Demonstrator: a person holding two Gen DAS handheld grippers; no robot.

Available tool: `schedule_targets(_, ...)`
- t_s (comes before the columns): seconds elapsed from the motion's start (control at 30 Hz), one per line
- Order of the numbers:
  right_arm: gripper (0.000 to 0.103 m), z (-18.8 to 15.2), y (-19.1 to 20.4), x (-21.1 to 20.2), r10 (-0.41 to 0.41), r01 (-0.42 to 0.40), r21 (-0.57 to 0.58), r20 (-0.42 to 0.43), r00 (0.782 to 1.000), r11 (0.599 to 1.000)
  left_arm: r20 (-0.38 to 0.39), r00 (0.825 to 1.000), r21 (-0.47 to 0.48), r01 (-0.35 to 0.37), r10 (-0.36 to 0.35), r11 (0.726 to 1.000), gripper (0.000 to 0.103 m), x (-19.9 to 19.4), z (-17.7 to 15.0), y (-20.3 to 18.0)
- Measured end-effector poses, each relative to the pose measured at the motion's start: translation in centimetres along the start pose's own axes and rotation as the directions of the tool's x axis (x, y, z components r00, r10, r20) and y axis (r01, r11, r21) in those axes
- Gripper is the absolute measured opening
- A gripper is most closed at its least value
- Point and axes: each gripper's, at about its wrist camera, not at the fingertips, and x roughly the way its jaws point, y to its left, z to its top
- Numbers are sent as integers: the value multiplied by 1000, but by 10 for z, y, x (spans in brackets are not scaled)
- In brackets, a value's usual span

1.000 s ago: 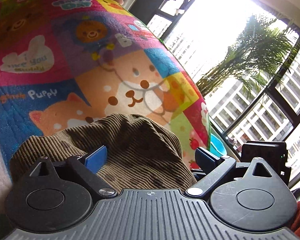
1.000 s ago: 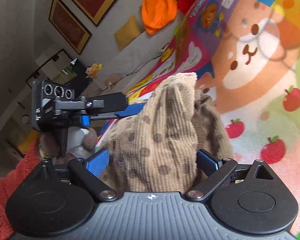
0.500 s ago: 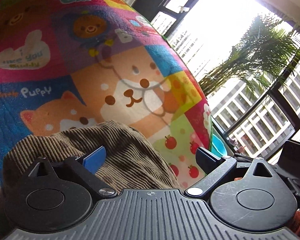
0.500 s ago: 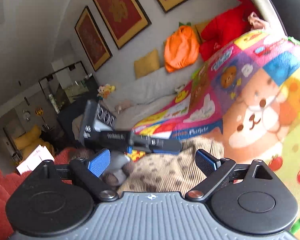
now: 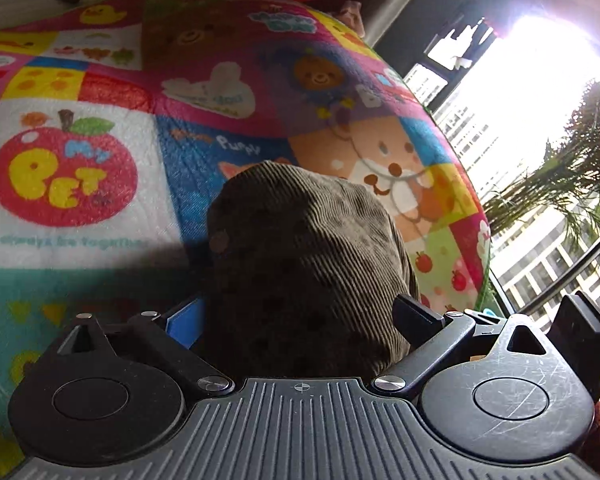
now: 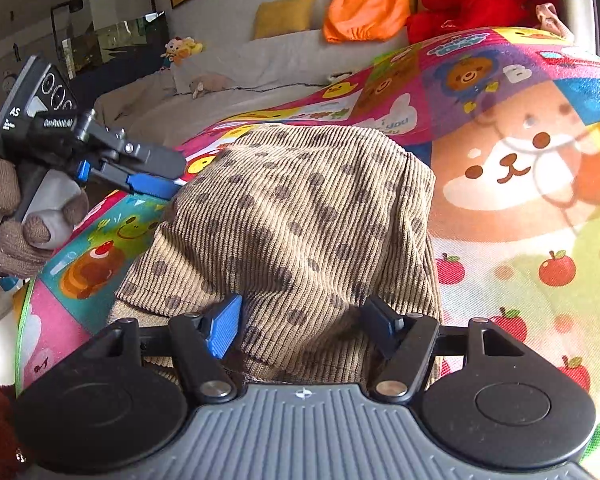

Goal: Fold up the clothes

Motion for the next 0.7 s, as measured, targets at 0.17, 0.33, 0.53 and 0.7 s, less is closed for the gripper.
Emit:
schedule_targets(0.17,67,27,-18,-21,-23,17,86,78,997,996,-8,1000,-1,29,-29,1000,80,15,-7,-3)
schedule_targets(0.33,67,78,-26,-3,-93,90,29,149,984,996,-24,1000,39,-13,14,999,81,24,-5,-20)
schedule_targets(0.53,68,86,-37,79,-248,245,-144,-5,969,959,-23,1000,35,17,-16,999,80,13,-3,-27)
schedule_targets(0.7,69,67,-52,49,-279,279,-69,13,960,958,-38,997,-25,72,-73,997,79,-8,-15,-17)
